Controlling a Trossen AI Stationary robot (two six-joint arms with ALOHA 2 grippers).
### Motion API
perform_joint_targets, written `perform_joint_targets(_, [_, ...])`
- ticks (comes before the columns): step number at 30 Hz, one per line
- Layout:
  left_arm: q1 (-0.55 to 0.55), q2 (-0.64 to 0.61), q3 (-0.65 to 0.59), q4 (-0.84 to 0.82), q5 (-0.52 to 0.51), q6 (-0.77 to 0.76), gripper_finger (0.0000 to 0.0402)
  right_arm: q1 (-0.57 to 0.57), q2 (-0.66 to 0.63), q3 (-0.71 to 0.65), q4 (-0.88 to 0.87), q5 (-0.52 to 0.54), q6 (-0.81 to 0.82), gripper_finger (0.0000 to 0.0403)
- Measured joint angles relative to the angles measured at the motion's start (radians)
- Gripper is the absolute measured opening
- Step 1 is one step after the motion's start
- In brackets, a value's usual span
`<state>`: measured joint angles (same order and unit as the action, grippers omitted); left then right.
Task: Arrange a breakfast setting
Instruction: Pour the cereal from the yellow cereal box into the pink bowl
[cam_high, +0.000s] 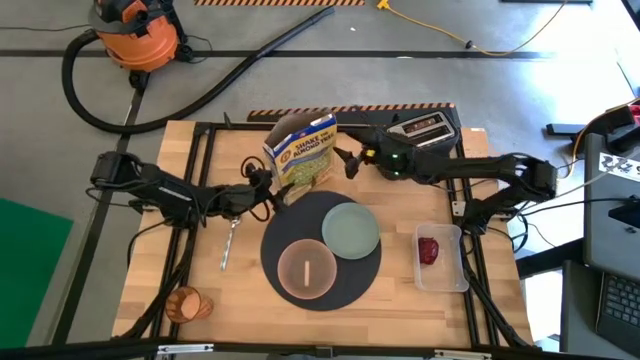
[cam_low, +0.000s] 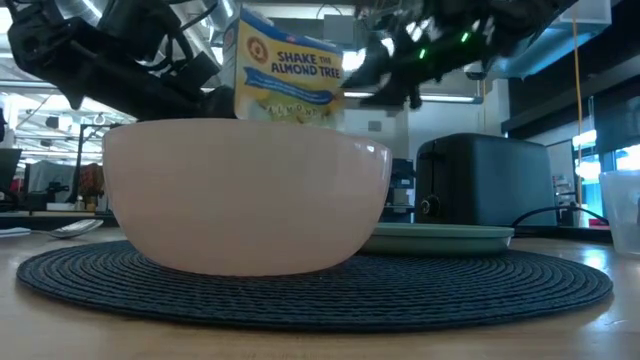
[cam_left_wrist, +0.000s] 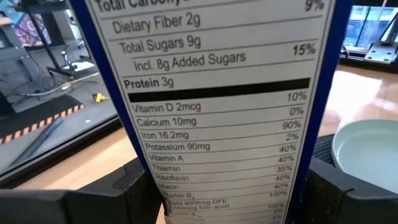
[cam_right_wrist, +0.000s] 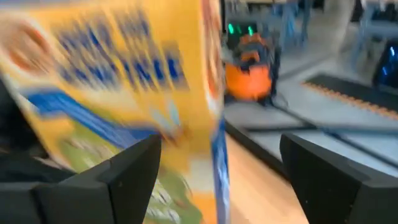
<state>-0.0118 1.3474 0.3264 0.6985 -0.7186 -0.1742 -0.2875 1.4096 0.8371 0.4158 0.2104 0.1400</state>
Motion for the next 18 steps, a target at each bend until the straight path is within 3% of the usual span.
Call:
perform_joint_targets(4, [-0.023, 0.000, -0.001, 0.025, -0.001, 0.051, 0.0266, 0.042, -0.106, 0.046, -0.070, -0.121, -0.133, 0.0302])
perform_joint_targets(8, [-0.036, 0.001, -0.003, 0.059, 0.034, 0.127, 0.0266, 0.088, -0.119, 0.268, -0.421, -0.226, -0.317, 0.0287])
perform_joint_targets(13, [-0.039, 0.002, -0.004, 0.097, 0.096, 0.207, 0.0266, 0.141, 0.005, 0.640, -0.866, -0.225, -0.516, 0.0268])
perform_joint_targets(18, [-0.028, 0.002, -0.004, 0.102, 0.093, 0.209, 0.0266, 0.143, 0.145, 0.950, -1.095, -0.264, -0.583, 0.0245])
